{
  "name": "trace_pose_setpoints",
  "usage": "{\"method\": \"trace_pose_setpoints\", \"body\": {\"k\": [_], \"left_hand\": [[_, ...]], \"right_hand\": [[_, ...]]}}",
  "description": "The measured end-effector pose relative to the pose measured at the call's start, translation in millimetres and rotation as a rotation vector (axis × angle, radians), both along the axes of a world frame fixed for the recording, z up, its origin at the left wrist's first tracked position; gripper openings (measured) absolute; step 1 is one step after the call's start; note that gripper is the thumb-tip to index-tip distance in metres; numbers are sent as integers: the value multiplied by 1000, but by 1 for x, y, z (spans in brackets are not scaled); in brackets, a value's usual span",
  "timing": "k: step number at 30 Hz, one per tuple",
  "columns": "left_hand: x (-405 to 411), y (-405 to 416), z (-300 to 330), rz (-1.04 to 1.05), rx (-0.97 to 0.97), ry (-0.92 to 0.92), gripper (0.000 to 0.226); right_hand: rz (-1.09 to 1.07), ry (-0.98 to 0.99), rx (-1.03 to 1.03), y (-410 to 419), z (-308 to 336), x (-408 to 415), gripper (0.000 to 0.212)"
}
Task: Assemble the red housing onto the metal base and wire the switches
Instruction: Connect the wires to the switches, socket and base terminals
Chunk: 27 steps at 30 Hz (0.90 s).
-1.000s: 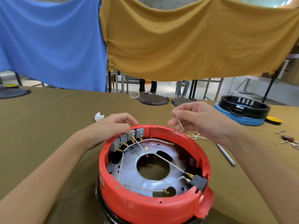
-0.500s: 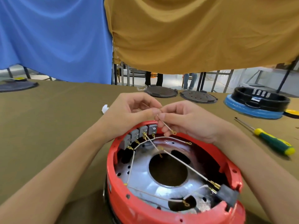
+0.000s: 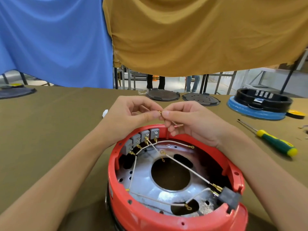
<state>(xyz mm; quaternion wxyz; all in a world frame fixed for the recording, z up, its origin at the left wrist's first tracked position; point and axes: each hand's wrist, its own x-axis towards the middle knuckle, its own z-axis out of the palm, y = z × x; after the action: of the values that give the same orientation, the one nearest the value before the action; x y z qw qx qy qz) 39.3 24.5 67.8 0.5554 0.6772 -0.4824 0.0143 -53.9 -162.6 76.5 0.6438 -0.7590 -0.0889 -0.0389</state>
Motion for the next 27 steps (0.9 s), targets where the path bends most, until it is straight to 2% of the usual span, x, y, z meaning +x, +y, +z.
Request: {"method": "trace_pose_setpoints", "body": {"k": [1,3,5,6,12,17,22,27], "left_hand": [[2,3,3,35,86,22,32],[9,15,10,55,444,131,54],[11,27,14,-15,774,234,58],[10,29,14,-30,818,252,56],[5,14,12,102,635,261,42],[4,3,2,175,504,218,39],[9,11,5,93,603,229,37],[5,0,1,238,529,66,17]], "right_hand": [[-28,-22,-6,0,1,0,10],[-85,-60,4,-1,3,-1,8],[-127,-90,-29,-6,8,-5,11],[-142,-98,-59,-9,9,-7,12],[-168,-129,-198,-7,7,-14,14],[-146,-126,-212,-5,5,-14,16],[-130,-118,-191,-8,3,-13,13],[-123,-117,-183,-11,3,-13,10]]}}
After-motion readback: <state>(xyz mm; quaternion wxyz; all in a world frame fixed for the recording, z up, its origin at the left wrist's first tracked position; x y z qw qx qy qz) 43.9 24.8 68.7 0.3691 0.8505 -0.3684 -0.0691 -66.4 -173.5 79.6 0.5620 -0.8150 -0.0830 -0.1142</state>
